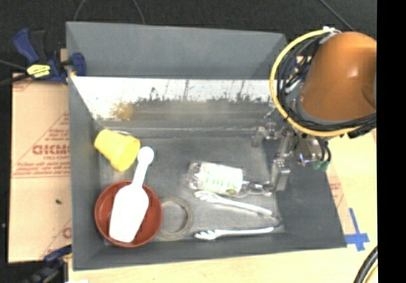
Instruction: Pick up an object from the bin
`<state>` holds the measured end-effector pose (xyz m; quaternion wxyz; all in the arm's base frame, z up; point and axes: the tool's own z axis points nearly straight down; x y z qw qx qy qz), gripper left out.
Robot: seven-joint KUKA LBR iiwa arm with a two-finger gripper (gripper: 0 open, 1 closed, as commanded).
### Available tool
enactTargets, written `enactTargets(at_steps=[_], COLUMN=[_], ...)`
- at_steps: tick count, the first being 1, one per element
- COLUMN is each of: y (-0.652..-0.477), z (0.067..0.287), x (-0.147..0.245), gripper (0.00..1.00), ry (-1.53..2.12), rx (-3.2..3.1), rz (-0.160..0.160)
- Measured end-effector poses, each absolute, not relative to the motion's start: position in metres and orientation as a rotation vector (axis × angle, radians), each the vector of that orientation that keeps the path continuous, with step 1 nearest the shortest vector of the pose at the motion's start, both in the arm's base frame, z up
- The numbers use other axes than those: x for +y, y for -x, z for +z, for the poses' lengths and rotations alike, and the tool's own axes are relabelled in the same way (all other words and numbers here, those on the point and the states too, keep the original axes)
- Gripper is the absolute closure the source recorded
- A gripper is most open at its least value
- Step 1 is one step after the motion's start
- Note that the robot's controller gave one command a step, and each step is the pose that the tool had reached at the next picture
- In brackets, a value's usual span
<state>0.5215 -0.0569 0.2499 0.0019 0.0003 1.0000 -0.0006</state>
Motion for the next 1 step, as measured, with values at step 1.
enactTargets(at_steps=[1], y=[-0.5534], z=[0.0684], x=[-0.0075], gripper=[0.00], ry=[0.130], rx=[3.136], rz=[-0.002])
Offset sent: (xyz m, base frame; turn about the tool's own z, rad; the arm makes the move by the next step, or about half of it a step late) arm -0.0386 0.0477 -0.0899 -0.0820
